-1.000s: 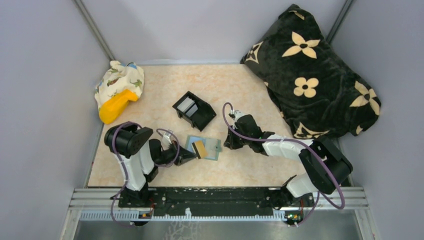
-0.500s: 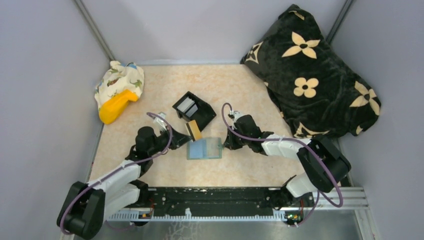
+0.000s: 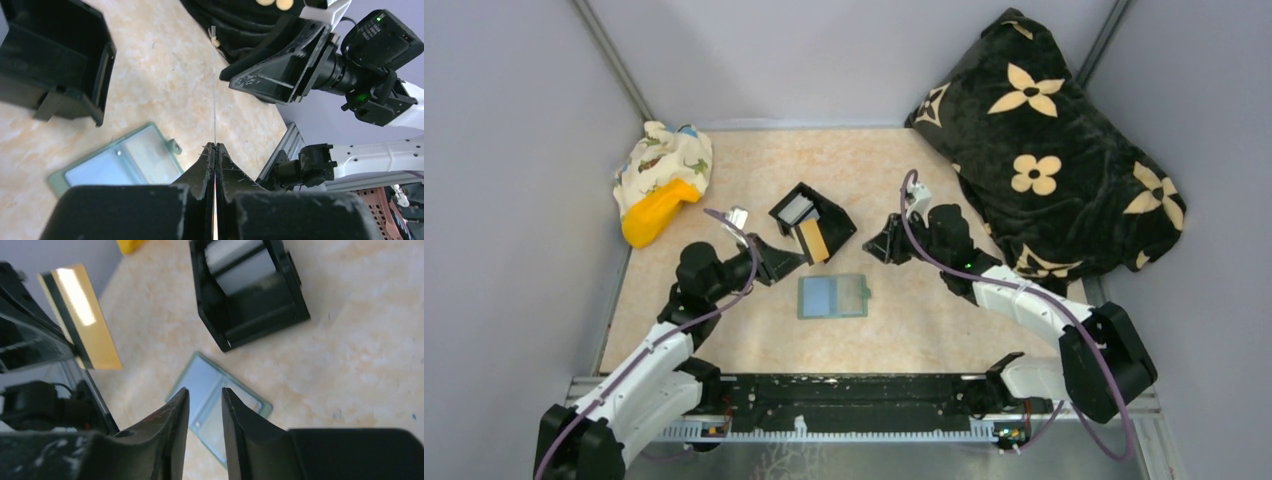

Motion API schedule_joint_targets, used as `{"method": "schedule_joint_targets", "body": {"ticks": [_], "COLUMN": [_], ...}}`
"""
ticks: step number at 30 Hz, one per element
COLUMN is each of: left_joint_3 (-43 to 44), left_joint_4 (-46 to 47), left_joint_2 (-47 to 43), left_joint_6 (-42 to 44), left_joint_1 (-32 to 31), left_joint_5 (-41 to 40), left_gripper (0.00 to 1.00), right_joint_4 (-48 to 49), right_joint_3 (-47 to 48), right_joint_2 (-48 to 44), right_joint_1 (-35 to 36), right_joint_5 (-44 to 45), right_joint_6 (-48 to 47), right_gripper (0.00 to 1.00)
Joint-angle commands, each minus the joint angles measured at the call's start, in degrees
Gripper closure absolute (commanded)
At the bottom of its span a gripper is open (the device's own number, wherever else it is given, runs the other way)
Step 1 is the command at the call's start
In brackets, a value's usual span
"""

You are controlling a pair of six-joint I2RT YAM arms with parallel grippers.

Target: Take the credit cards out of the card holder

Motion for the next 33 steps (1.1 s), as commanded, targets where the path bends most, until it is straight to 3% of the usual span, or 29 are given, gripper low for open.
{"method": "schedule_joint_targets", "body": {"ticks": [1, 8, 16, 21, 26, 33], "left_joint_3": [8.10, 31.32, 56.98, 67.24, 76.91, 79.88], "left_joint_4": [0.12, -29.85, -50.77, -59.05, -68.79, -71.98], "left_joint_2": [4.69, 16.22, 35.13, 43.65, 50.53, 58.16], "left_joint_6": [2.90, 21.24, 37.30, 46.73, 55.30, 62.00], "left_joint_1": [-0.18, -0.20, -0.12, -0.12, 0.61, 1.28], "left_joint_5": [5.79, -5.40, -11.31, -18.17, -16.65, -8.60], "left_gripper": [1.00, 1.00, 1.00, 1.00, 1.00, 1.00], "right_joint_4": [7.38, 7.40, 6.65, 7.18, 7.46, 7.07], "right_joint_3": [4.71, 2.97, -0.74, -2.65, -3.05, -2.49], "right_joint_2": [-2.21, -3.63, -6.48, -6.90, -6.11, -3.87], "right_joint_1": [-2.12, -4.10, -5.10, -5.39, -5.56, -5.91], "right_joint_5": [-6.49, -7.23, -6.06, -5.54, -5.41, -6.34], "right_joint_6": [0.41, 0.13, -2.50, -2.86, -3.23, -3.45], "right_gripper": [0.66, 0.64, 0.64, 0.64, 0.64, 0.65]}}
